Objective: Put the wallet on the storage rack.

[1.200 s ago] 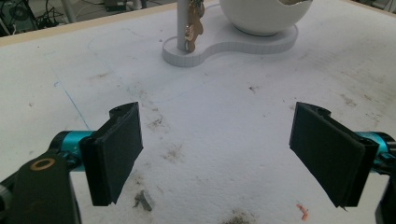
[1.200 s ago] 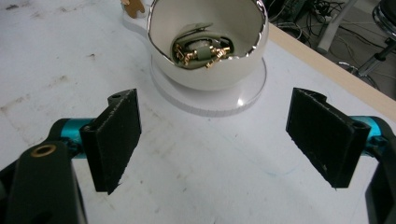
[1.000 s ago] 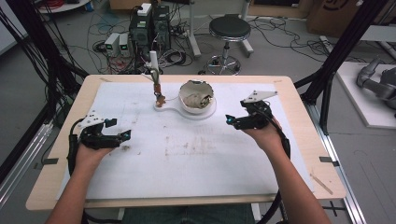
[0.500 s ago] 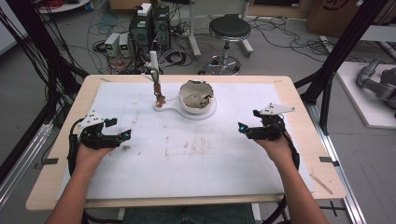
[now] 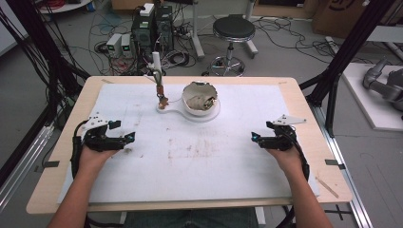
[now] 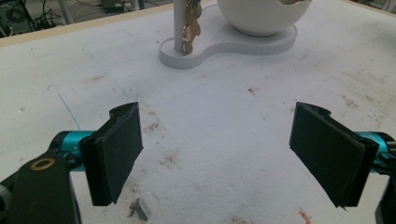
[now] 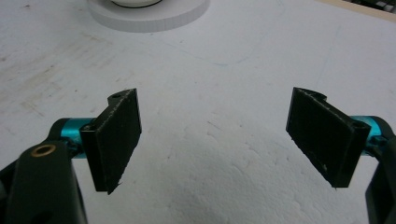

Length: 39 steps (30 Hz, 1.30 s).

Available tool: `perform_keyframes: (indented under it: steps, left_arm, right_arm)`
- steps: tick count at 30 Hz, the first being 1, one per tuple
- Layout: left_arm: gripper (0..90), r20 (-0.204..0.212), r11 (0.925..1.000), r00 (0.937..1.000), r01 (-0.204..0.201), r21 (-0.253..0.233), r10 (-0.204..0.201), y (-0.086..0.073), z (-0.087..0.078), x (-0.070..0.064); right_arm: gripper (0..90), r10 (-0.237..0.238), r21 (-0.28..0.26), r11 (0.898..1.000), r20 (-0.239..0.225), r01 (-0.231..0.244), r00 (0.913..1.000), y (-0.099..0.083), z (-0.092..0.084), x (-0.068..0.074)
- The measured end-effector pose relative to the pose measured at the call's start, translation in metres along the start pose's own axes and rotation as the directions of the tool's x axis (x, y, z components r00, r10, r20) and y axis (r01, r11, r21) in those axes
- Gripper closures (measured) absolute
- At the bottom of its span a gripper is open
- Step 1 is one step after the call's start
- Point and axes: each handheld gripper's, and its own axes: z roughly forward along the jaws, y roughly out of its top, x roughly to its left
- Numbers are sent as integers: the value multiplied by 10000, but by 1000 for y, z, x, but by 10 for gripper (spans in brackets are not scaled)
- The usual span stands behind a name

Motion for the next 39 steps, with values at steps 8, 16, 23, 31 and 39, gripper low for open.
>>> perform_keyframes:
  steps: [8, 16, 23, 31, 39]
  left_arm:
    - [171, -18, 9999, 9999, 111, -78, -111, 0, 0, -1]
    - [172, 11, 10000, 10000, 6, 11, -6, 1, 4, -2]
    - [172, 11, 10000, 10000, 70, -2, -70, 0, 4, 0]
    - [172, 14, 10000, 10000, -26, 27, 26, 1, 4, -2]
    - [172, 35, 10000, 10000, -16, 59, 16, 0, 5, -1]
  right_arm:
    - [184, 126, 208, 9997, 166, -129, 9998, -2, 2, 1]
    - [183, 295, -13, 9996, 266, -295, 9992, -3, -3, -5]
    - [184, 359, -126, 9993, 398, -355, 9986, -8, -6, -9]
    - [184, 319, -77, 9995, 398, -316, 9987, -8, -5, -7]
    - [184, 390, 16, 9992, 422, -391, 9983, -9, -5, -8]
